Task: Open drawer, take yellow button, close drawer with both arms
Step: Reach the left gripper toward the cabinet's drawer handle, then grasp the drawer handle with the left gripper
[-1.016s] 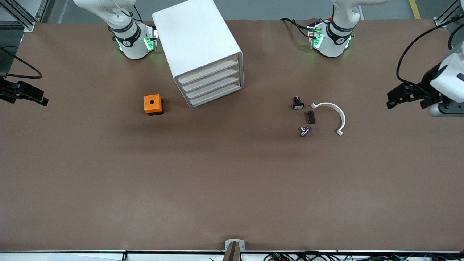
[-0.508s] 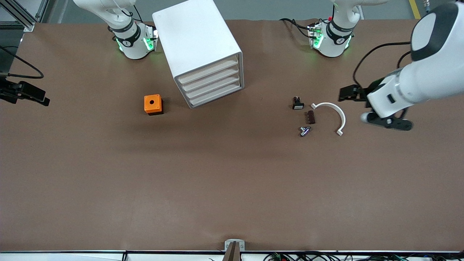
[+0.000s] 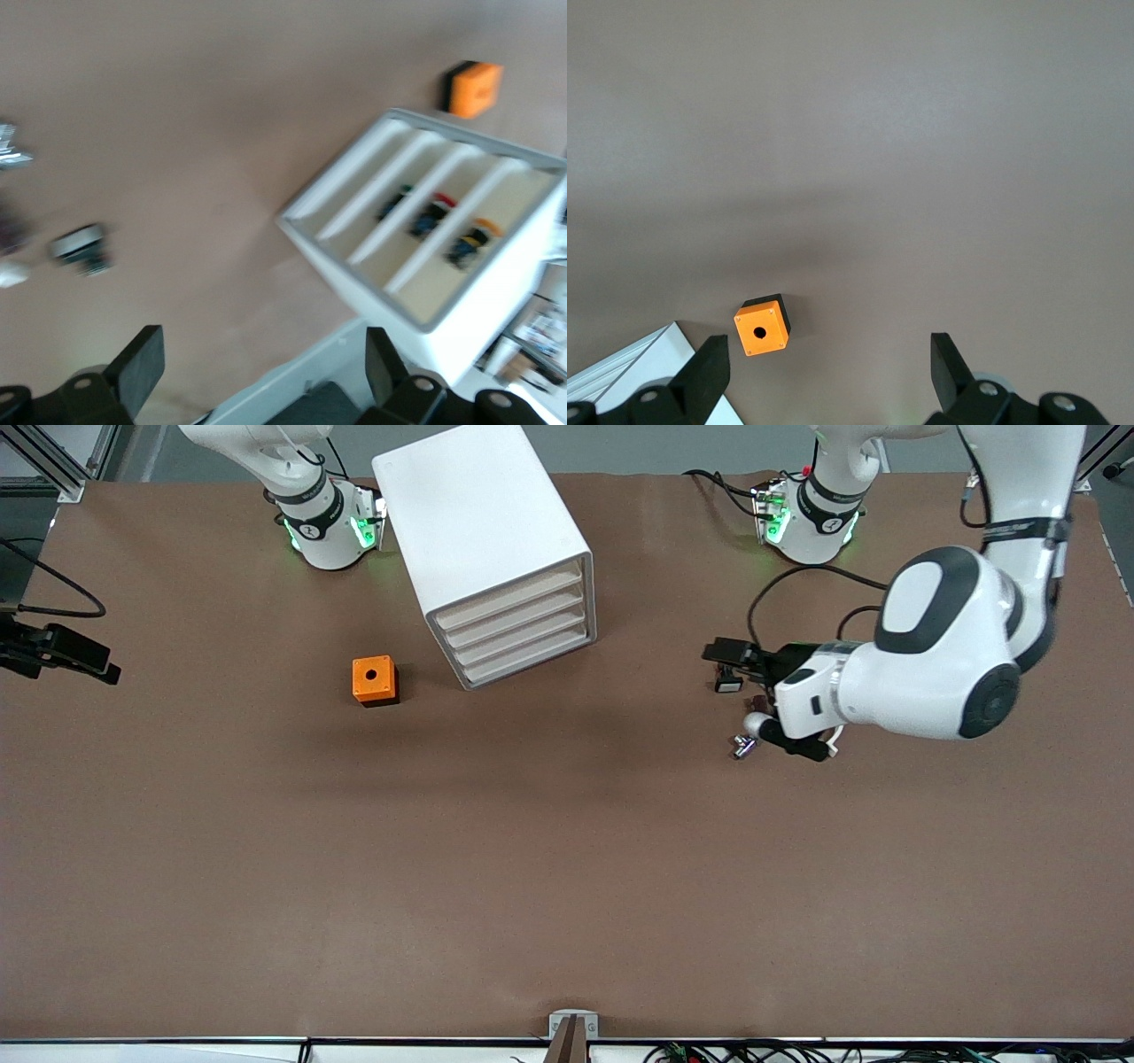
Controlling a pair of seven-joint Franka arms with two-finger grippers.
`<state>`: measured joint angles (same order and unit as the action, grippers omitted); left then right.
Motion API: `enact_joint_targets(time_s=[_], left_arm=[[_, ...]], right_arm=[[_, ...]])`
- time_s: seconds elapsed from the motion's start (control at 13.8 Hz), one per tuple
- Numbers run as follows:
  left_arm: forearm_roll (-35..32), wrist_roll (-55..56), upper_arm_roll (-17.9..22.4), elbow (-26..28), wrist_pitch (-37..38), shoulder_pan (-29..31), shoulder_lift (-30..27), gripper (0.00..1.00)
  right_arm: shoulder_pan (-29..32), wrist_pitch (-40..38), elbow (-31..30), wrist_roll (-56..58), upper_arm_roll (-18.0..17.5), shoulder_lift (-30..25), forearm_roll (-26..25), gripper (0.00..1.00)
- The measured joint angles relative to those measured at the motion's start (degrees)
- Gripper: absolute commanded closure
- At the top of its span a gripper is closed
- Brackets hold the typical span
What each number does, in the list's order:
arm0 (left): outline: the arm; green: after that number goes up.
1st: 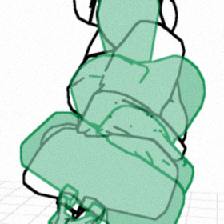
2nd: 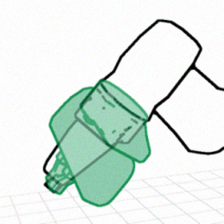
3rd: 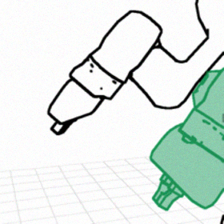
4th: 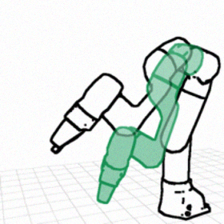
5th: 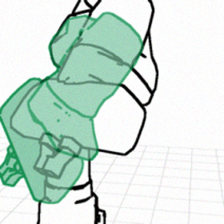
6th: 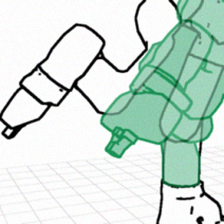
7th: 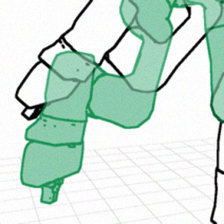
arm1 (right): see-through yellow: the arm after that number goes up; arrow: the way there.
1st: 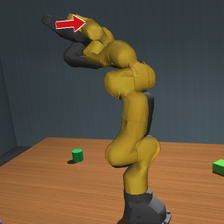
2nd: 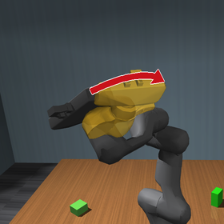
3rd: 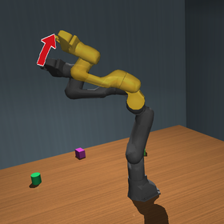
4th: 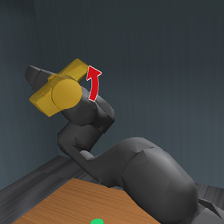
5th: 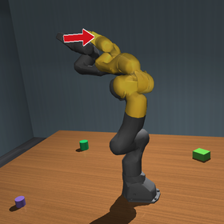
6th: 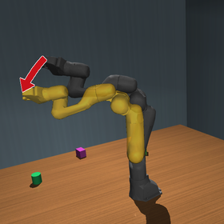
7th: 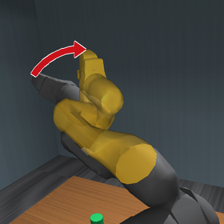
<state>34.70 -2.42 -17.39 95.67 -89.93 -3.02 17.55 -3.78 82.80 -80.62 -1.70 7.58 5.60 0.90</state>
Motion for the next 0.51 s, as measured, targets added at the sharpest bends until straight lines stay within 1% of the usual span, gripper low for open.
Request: enact_joint_targets(time_s=[0.15, 0.22, 0.36, 0.51], left_arm=[[6.82, -6.77, -1.69, 5.51, -5.59, -0.47, 0.87, 0.00], [9.48, -10.45, -2.41, 7.46, -7.18, -1.01, 2.19, 0.00], [13.22, -15.20, -3.02, 9.10, -9.31, -2.97, 5.98, 0.00], [17.49, -17.31, -3.32, 9.66, -9.81, -4.27, 8.65, 0.00]], right_arm=[[0.00, 0.03, 0.01, 0.00, 0.00, 0.01, 0.00, 0.00], [0.00, 0.08, 0.01, 0.00, 0.00, 0.05, 0.00, 0.00], [-0.04, 0.49, 0.01, 0.00, -0.02, 0.27, 0.00, 0.00], [-0.72, 1.53, 0.00, 0.00, -0.06, 0.89, 0.00, 0.00]])
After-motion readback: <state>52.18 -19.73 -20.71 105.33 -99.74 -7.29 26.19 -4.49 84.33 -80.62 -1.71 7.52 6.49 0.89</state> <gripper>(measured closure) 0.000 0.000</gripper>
